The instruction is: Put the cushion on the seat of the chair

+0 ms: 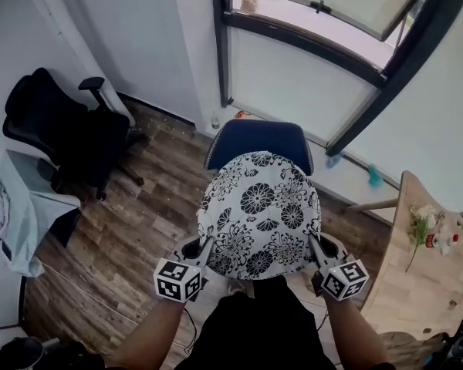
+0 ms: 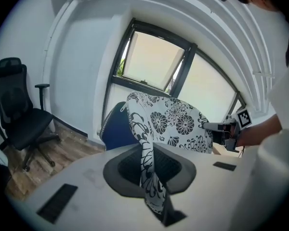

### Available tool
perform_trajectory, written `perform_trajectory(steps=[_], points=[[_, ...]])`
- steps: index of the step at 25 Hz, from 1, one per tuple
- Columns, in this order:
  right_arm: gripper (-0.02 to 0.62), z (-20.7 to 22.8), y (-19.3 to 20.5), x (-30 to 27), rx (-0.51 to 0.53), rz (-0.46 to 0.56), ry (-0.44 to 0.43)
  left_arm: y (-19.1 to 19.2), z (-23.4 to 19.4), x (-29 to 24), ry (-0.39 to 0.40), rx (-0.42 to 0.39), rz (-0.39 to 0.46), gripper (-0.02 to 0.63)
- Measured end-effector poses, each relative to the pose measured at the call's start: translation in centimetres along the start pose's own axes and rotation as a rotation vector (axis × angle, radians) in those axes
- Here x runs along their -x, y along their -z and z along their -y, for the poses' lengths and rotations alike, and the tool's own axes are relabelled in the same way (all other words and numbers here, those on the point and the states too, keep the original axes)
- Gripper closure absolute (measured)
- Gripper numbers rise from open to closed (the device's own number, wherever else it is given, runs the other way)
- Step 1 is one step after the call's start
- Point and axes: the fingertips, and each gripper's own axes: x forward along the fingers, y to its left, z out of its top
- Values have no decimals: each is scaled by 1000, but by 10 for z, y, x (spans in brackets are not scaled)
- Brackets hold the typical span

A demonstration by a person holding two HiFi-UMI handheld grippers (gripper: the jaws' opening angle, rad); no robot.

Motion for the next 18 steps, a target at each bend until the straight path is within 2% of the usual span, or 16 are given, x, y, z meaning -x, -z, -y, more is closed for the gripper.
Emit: perform_trajectory(steps=[3,9,14,18], points=[[558,-6,-17,13,-14,-13,-11,-13,9,16,-21,-3,-21,580],[558,15,4,-7,-34,-57,-46,2,0,-4,-76,72,-59,580],[558,31,16,-22,-142,-53,-53,19,-5,-25,-86,80,-88,580],[558,46,37,-33,-182,-66,-55,34,-16,-44,-110,83,-104,580]])
